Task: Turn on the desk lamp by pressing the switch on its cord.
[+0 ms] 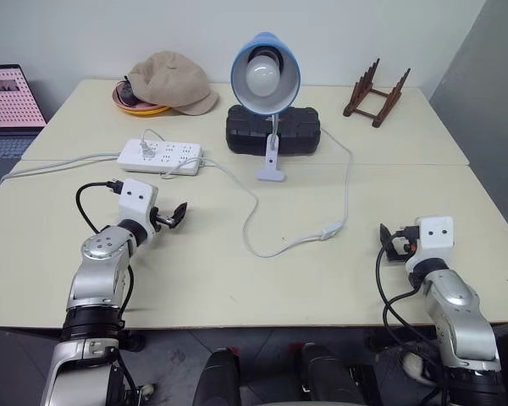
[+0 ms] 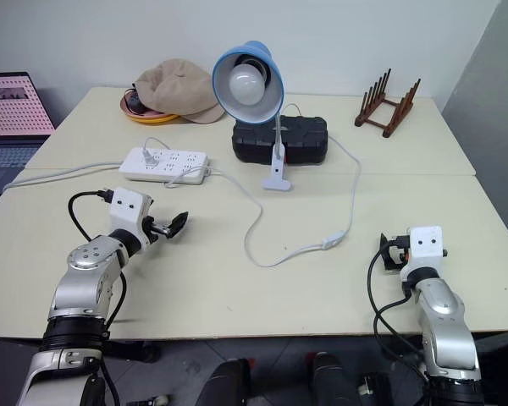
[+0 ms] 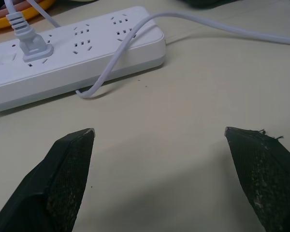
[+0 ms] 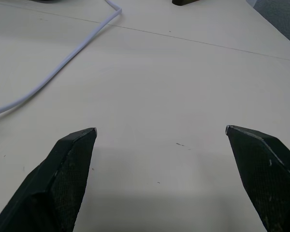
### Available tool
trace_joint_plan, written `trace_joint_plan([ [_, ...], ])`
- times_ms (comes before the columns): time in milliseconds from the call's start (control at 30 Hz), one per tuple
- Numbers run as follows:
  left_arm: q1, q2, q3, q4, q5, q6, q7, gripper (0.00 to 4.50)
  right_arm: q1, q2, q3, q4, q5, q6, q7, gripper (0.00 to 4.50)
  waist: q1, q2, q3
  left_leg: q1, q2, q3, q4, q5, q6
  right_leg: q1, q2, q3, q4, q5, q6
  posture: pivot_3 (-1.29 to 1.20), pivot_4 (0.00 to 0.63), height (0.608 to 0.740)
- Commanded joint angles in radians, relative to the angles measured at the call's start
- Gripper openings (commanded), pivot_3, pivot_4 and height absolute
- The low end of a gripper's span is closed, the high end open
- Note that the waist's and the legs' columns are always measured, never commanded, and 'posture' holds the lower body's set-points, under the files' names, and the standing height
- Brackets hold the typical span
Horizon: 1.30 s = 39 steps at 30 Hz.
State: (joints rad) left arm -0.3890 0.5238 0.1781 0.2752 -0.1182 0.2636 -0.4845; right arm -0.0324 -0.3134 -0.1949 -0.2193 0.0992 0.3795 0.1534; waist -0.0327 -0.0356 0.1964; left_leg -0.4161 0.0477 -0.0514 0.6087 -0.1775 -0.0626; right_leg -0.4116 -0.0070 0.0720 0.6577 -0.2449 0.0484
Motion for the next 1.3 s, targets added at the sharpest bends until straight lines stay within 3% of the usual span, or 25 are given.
trace_joint_plan([
  [33,0.005,0.013,0.014,-0.054,-0.027,0.004,-0.018,4.49,-0.016,-0.019,-0.011,-0.023,-0.005,-0.024,0.008,4.5,0.0,0.0,0.0,0.0,0.0,0.0,0.0,0.0,0.0,0.0,0.0,0.0,0.0,0.0,0.0,0.0,0.15,0.74],
  [200,0.016,0.016,0.01,-0.08,-0.039,0.007,-0.038,4.49,-0.029,-0.065,-0.001,-0.017,0.001,-0.027,0.068,4.5,0.0,0.0,0.0,0.0,0.0,0.0,0.0,0.0,0.0,0.0,0.0,0.0,0.0,0.0,0.0,0.0,0.15,0.74],
  [367,0.02,0.071,-0.034,-0.163,-0.088,0.06,-0.194,4.49,-0.077,-0.192,0.033,-0.014,0.07,-0.013,0.281,4.5,0.0,0.0,0.0,0.0,0.0,0.0,0.0,0.0,0.0,0.0,0.0,0.0,0.0,0.0,0.0,0.0,0.15,0.74],
  [500,-0.013,0.189,-0.17,-0.343,-0.191,0.133,-0.524,4.49,-0.241,-0.441,0.171,0.104,0.122,-0.09,0.762,4.5,-0.004,0.001,0.001,0.0,0.0,0.0,0.0,0.0,0.0,0.0,0.0,0.0,0.0,0.0,0.0,0.0,0.15,0.74],
  [600,-0.029,0.226,-0.254,-0.464,-0.246,0.175,-0.646,4.49,-0.39,-0.514,0.301,0.281,0.052,-0.228,0.958,4.5,-0.011,0.002,0.004,-0.001,0.0,0.003,0.002,0.0,0.0,0.0,-0.002,0.001,-0.001,0.0,0.0,0.0,0.15,0.74],
  [933,-0.066,0.172,-0.321,-0.521,-0.256,0.181,-0.665,4.49,-0.754,-0.443,0.525,0.861,-0.151,-0.737,1.204,4.5,-0.024,0.002,0.004,-0.001,0.0,0.002,0.0,0.0,0.0,-0.001,-0.001,0.0,-0.001,0.0,0.004,0.0,0.15,0.74],
  [1300,-0.029,0.161,-0.308,-0.558,-0.269,0.2,-0.629,4.49,-0.917,-0.331,0.555,1.16,-0.24,-1.02,1.188,4.5,-0.025,0.002,0.005,0.0,0.0,0.002,0.0,0.0,0.0,0.0,-0.001,0.0,0.001,0.0,0.004,0.0,0.15,0.74],
])
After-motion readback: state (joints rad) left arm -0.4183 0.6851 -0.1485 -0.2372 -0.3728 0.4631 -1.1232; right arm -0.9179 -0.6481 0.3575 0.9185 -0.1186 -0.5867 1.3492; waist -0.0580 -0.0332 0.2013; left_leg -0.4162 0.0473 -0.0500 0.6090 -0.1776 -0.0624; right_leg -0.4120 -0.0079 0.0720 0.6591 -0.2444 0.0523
